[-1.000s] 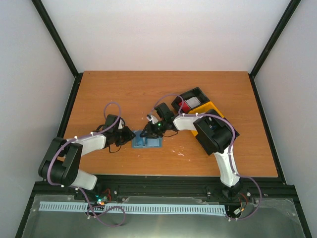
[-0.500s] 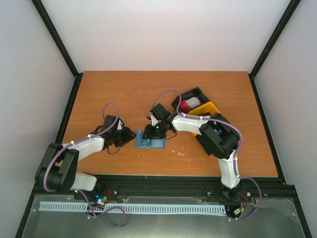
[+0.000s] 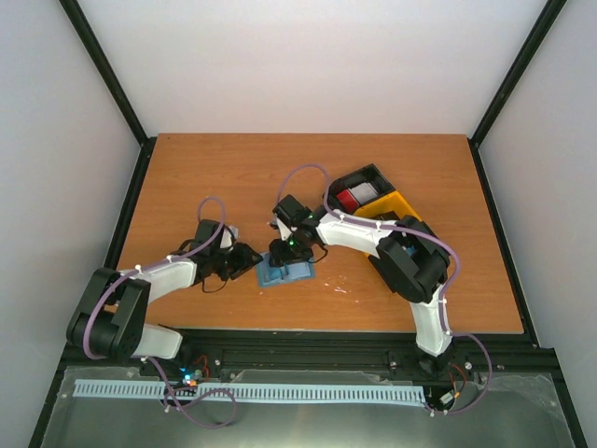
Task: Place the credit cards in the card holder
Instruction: Insert the credit card into the card holder, then pick up the credit card from the storage box.
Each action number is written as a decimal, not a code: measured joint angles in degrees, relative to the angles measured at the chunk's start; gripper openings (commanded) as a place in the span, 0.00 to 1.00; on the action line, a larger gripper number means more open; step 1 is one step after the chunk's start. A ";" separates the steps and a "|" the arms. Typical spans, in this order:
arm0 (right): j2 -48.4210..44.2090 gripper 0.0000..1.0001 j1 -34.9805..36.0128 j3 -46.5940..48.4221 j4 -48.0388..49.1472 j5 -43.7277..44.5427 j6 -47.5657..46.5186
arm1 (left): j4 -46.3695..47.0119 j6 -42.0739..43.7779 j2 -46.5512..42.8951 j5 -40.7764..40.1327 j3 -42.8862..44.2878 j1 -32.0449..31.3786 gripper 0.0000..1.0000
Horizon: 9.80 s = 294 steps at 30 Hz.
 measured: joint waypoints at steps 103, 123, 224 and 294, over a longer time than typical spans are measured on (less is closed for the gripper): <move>16.50 0.30 -33.64 30.99 -14.08 5.95 -29.35 | 2.23 7.39 0.59 -8.66 7.17 -1.31 0.60; 17.94 0.16 -33.70 31.74 -17.68 2.62 -30.86 | 2.21 7.80 3.74 -8.41 8.85 -1.09 0.59; -24.28 0.03 -36.30 -13.90 29.38 -32.52 23.63 | 24.63 -3.08 1.81 17.05 14.86 -1.68 0.92; -32.87 0.51 -42.88 -26.25 58.82 -41.92 23.54 | 49.22 -14.40 34.34 46.25 52.54 -10.71 0.01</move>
